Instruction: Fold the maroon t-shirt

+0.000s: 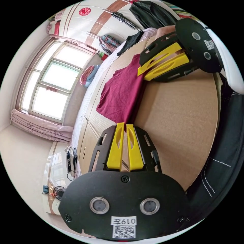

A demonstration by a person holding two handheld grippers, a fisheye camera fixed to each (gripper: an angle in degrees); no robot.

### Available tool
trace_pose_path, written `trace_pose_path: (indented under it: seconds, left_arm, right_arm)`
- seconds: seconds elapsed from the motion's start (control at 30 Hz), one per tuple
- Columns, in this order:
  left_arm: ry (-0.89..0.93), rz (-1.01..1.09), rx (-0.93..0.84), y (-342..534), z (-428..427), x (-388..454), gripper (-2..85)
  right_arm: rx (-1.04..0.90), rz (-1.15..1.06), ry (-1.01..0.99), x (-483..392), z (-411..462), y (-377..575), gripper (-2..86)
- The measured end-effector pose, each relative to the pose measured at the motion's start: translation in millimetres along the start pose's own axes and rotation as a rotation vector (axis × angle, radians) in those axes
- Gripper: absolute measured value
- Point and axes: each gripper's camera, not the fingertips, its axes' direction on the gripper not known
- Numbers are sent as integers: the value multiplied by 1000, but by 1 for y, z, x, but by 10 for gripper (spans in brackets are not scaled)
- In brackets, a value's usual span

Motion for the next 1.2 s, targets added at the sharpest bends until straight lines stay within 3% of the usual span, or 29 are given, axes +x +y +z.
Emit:
trace_pose_path:
  seconds: [0.6,1.2]
  left_arm:
    - [-11,42,-11,-1,1,5,11]
    - [-3,32,-8,-15,-26,3,10]
  right_arm:
    - [-72,-89,95,-4,3,23,50]
    - [-75,71,-5,23,-9,50,55]
